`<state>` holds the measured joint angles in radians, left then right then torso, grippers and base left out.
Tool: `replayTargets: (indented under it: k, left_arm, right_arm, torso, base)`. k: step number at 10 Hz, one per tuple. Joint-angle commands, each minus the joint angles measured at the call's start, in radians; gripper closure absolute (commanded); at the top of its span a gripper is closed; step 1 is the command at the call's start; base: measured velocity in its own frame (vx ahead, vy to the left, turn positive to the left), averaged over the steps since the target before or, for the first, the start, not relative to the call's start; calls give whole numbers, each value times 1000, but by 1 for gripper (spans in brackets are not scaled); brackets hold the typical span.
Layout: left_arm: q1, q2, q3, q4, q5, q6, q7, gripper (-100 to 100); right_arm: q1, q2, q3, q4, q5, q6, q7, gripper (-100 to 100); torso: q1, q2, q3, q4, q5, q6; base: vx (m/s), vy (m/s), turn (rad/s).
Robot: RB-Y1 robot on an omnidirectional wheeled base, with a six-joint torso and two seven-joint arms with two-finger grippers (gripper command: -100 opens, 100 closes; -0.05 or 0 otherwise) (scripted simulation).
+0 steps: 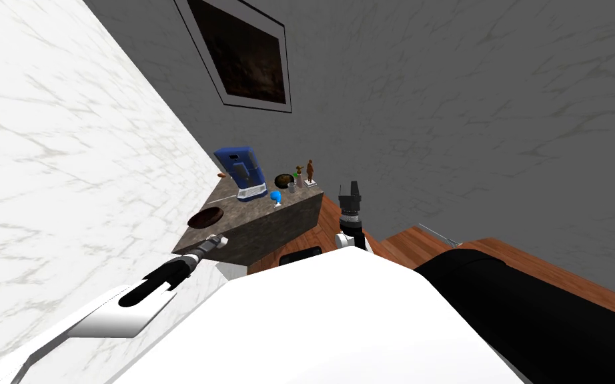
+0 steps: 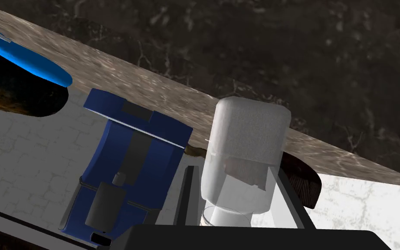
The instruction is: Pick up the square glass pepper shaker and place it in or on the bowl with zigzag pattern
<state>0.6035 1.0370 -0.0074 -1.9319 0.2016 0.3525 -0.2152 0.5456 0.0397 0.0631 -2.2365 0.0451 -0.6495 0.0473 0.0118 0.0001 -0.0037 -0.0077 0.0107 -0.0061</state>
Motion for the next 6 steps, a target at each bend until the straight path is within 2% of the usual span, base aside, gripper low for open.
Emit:
replayTargets:
  k: [1,2,3,6]
  left_arm:
    - [2,42,28,2,13,6,10,100]
    - [6,78,54,3,23,11,20,100]
    - [7,96,69,4,28,13,25,100]
    - [10,179,141,9,49,26,49,100]
  right_arm:
    - [0,0,0,0,0,0,0,0]
    - [0,0,0,0,0,0,0,0]
    - [0,0,0,0,0,0,0,0]
    - [0,0,0,0,0,0,0,0]
  torso:
    - [0,0,0,0,0,0]
    - [2,-3,-1,0,0,1]
    - [4,-6,-3,-1,0,1]
    - [3,-11,-7,-2,1,2]
  base:
    - [75,136,3]
    - [123,158,-21]
    - [148,159,-29]
    - [171,145,-23]
